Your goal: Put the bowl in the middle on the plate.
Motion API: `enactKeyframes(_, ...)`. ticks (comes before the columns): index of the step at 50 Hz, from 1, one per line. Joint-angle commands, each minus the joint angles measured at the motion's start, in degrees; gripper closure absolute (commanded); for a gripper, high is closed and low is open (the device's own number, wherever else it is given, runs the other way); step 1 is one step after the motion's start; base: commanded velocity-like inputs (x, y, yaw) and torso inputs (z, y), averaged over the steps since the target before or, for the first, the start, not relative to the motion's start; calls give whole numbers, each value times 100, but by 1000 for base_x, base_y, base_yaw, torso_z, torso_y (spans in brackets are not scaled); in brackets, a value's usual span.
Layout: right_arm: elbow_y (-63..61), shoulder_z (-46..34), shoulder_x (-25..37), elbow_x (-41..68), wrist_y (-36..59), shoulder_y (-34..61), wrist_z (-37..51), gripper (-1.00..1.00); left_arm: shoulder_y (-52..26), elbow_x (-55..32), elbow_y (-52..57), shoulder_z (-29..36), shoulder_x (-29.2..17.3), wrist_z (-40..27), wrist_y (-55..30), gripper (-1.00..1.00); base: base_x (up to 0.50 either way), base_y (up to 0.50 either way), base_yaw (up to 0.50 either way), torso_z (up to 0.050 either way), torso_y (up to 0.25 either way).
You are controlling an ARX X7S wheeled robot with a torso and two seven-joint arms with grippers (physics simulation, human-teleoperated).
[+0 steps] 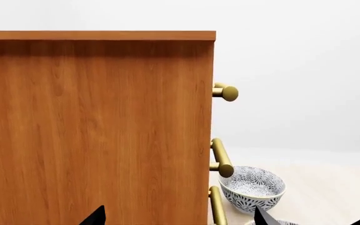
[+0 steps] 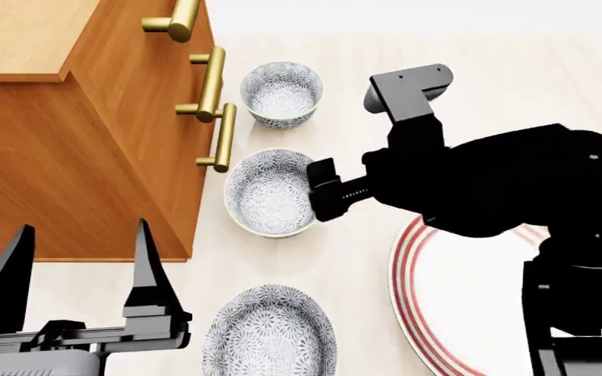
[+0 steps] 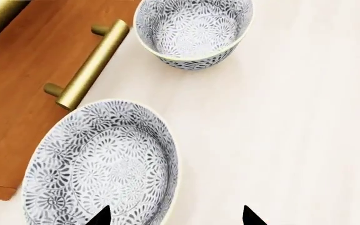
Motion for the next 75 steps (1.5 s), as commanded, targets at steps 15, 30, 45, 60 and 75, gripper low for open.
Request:
enactKeyframes(15,1593,-1663,-64,-379,-488,1299,-1290,-100,-37,-51,-70,70,-88,-79,32,-100,0,0,0,0,0)
enactKeyframes(30,2119,-1981,-225,-614,-747,1419,-1669,-100,-44,-83,-93,97,-133,-124,60,-100,0,0,0,0,0)
enactKeyframes(45,2475,-2417,-433,-1052,-1273,1306,-2254,-100,-63,-103,-127,127,-167,-178,65,-100,0,0,0,0,0)
enactKeyframes(60,2826,-2750,-492,-1410,-1717,1107,-2659,-100,-58,-121,-134,161,-217,-205,119,-100,0,0,0,0,0)
enactKeyframes(75,2809,-3008,-483,-1578,-1897,951,-2918,-100,-74,-144,-150,182,-263,-242,134,-100,0,0,0,0,0)
